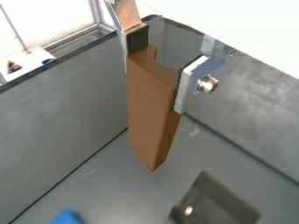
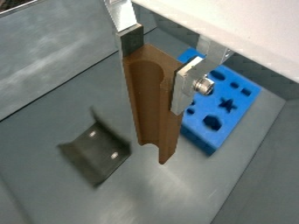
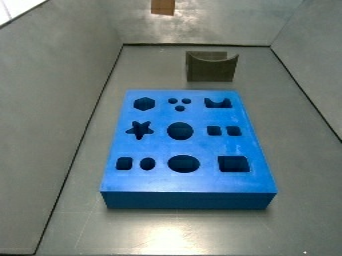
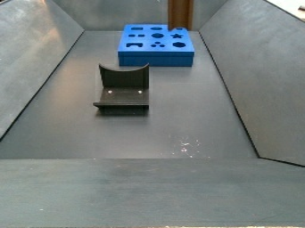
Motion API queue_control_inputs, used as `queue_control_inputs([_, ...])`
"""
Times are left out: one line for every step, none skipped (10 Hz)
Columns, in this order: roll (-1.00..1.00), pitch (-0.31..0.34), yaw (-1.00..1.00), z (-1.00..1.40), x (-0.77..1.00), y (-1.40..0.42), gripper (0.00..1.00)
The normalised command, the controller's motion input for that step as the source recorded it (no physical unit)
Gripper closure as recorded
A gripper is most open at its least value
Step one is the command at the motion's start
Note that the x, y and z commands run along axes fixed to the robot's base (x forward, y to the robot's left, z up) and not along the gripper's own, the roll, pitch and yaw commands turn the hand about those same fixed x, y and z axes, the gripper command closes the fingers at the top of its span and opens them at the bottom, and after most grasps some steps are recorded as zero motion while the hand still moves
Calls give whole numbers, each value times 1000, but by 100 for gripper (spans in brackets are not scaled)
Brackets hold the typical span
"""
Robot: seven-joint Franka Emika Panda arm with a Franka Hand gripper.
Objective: Pick up the arch object. Move up. Move to above the board. Insert the arch object.
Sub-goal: Move to above the board.
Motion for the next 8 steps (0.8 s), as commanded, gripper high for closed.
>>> queue_control_inputs([-1,6,5,109,-41,-1000,100])
queue_control_inputs([-5,12,4,112,-42,-1000,100])
queue_control_inputs([-8,15,5,115,-41,-1000,100])
queue_control_inputs([-5,18,7,120,-38,-1000,100])
queue_control_inputs([-13,29,7,127,-37,-1000,100])
queue_control_inputs([-8,42,6,135,-33,-1000,100])
queue_control_inputs([-4,57,9,139,-26,-1000,100])
queue_control_inputs([-2,83,5,148,-5,-1000,100])
